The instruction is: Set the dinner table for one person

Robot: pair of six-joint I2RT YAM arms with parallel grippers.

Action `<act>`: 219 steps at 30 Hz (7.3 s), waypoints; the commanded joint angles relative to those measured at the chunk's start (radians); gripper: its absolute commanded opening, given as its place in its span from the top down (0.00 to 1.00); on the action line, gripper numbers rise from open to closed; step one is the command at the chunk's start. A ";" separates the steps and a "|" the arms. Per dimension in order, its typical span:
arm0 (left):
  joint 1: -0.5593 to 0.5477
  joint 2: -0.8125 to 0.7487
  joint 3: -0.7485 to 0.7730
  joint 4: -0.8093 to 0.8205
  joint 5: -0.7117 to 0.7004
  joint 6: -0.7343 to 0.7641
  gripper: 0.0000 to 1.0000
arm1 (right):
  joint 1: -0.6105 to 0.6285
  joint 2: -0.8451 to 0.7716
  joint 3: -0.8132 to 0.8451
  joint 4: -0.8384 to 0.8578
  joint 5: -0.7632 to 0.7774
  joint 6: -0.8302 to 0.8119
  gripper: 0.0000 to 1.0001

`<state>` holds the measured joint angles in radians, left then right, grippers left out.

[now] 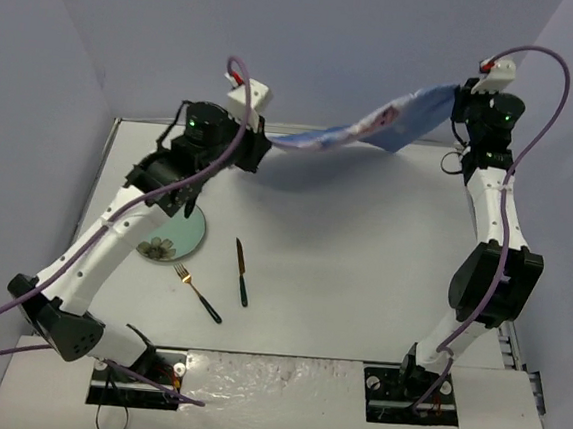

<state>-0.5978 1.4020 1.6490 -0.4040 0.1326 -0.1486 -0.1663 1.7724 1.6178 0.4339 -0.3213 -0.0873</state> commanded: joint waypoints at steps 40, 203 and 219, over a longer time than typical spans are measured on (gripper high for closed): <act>-0.405 0.042 -0.457 0.073 -0.025 -0.137 0.24 | -0.085 -0.240 -0.527 -0.290 0.377 0.233 0.16; 0.719 -0.546 -0.905 -0.125 -0.119 -0.649 0.03 | 0.317 -0.615 -0.607 -0.251 -0.170 0.472 0.00; 0.910 -0.460 -1.267 0.384 0.079 -0.777 0.17 | 0.541 -0.618 -0.675 -0.251 -0.189 0.398 0.00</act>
<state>0.2918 0.9206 0.4164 -0.2871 0.1299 -0.8794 0.3454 1.1759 0.9522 0.1120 -0.4815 0.3388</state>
